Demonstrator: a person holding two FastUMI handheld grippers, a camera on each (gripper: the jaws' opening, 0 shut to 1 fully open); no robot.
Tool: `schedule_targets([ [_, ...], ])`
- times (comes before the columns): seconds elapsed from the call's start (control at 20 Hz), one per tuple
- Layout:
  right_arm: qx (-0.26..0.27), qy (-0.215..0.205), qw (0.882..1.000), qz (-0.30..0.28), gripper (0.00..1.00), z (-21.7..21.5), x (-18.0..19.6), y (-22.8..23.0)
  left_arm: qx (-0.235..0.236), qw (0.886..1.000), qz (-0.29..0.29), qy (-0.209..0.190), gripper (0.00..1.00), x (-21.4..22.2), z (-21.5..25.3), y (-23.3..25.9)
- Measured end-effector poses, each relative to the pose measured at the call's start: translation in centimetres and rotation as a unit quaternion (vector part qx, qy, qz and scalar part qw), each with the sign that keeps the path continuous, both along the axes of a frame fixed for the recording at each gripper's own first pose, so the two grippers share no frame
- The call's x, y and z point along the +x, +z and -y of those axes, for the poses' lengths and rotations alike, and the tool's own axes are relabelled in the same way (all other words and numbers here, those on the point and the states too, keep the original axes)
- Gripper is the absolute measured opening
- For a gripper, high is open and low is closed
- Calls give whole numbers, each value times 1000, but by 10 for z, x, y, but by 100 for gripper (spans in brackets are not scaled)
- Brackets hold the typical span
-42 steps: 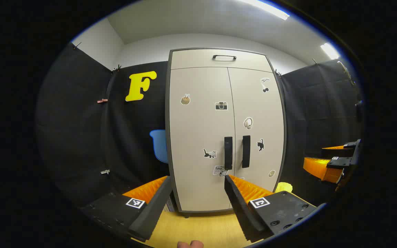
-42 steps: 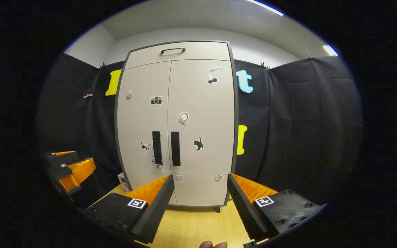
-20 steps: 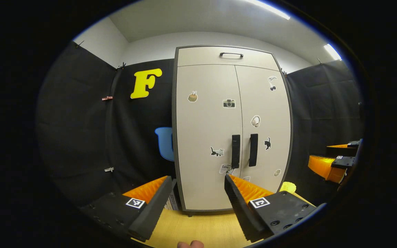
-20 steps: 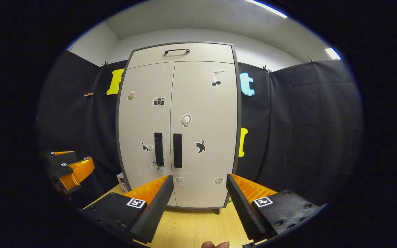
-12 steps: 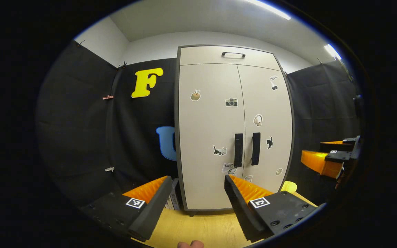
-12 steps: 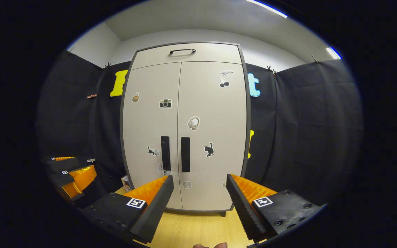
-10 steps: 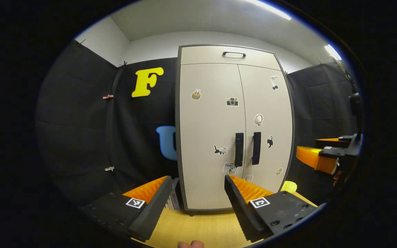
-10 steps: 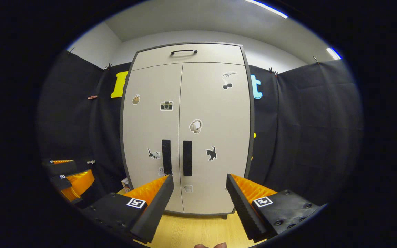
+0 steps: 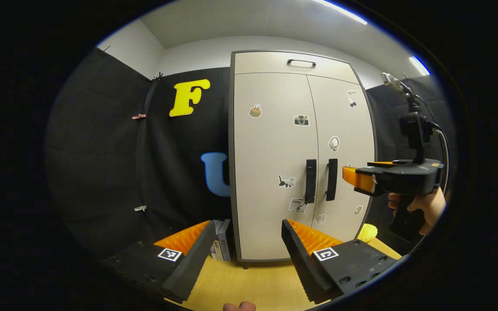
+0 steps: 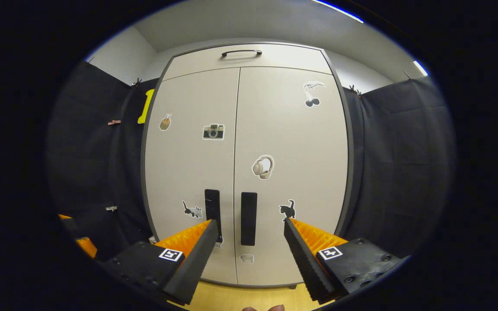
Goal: Open the right door of the double-door shoe cabinet with the right hand, and open the left door with the left hand.
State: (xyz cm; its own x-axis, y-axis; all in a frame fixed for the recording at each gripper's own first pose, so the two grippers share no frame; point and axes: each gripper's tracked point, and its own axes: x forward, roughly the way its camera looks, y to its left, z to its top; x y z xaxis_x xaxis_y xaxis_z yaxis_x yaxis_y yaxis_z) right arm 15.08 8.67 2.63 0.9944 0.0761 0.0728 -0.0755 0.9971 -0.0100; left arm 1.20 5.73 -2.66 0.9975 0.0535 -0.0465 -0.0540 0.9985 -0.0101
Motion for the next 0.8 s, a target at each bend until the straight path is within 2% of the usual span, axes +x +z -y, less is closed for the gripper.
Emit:
schedule_targets([
  [0.3, 11, -17, 1000, -24, 97, 0, 56, -20, 2, 1000, 0, 3, 95, 4, -10, -4],
  [0.5, 31, -2, 999, -44, 95, -13, 81, -34, 1, 1000, -2, -2, 95, 6, -10, -7],
  [0.7, 24, -6, 999, -48, 90, -16, 101, -40, 2, 1000, -3, 1, 95, 7, -15, -7],
  [0.8, 26, -12, 999, -46, 81, -13, 108, -39, 3, 1000, -1, 3, 95, 6, -18, -7],
])
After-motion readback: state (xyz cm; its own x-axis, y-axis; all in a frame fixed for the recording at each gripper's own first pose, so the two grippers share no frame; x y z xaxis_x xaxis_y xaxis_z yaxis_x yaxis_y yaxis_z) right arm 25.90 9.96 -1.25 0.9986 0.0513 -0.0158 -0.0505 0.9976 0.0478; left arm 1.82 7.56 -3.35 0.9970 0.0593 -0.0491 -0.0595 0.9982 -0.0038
